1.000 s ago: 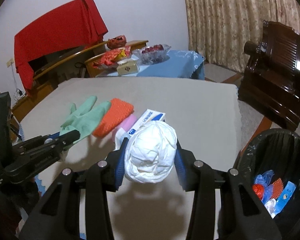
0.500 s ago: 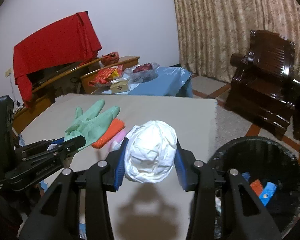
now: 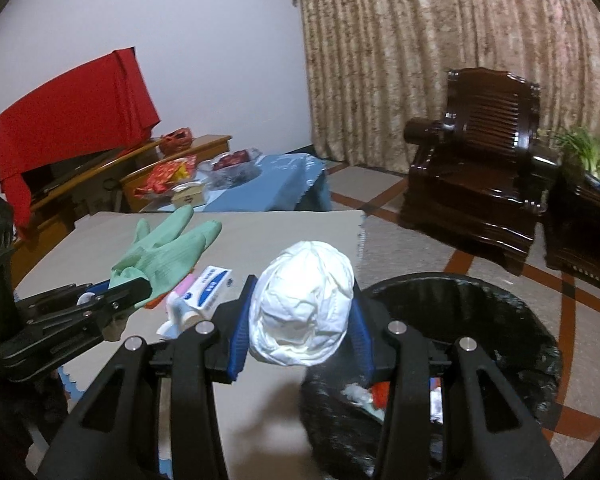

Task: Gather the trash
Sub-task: 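Carry the glove and tissue ball over the bin and open both tools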

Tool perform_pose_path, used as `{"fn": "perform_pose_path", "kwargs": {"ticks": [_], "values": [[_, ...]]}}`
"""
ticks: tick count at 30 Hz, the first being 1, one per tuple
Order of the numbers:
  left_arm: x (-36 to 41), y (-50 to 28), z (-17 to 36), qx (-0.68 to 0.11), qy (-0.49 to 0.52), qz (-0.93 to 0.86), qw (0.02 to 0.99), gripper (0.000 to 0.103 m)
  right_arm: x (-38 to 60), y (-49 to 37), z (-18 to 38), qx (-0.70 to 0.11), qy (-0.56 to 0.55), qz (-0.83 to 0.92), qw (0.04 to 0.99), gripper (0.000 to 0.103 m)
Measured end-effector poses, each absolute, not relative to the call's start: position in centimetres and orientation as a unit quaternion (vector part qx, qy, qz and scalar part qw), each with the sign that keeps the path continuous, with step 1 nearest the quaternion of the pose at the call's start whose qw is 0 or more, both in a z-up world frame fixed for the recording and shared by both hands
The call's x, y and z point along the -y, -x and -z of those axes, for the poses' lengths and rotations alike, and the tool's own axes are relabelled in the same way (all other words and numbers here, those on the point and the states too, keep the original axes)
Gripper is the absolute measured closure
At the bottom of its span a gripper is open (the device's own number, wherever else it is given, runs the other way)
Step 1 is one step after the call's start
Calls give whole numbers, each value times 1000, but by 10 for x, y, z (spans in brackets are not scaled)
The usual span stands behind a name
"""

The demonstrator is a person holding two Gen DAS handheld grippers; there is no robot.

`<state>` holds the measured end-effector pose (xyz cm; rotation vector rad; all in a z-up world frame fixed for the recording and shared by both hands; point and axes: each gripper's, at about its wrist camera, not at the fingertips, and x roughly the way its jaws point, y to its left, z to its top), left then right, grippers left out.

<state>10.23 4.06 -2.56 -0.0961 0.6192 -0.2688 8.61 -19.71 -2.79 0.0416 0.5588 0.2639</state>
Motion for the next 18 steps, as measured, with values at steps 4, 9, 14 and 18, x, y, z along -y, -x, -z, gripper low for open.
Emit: {"fn": "perform_pose_path", "kwargs": {"ticks": [4, 9, 14, 18], "values": [[-23, -104, 26, -305, 40, 150, 940, 79, 217, -80, 28, -272, -23, -108, 956, 62], [2, -106, 27, -306, 29, 175, 935, 79, 246, -72, 32, -272, -29, -74, 959, 62], [31, -112, 31, -310, 13, 205, 928, 79, 278, -65, 40, -277, -34, -32, 960, 62], [61, -119, 37, -317, 3, 231, 920, 79, 302, -61, 50, -283, -44, -4, 958, 62]]}}
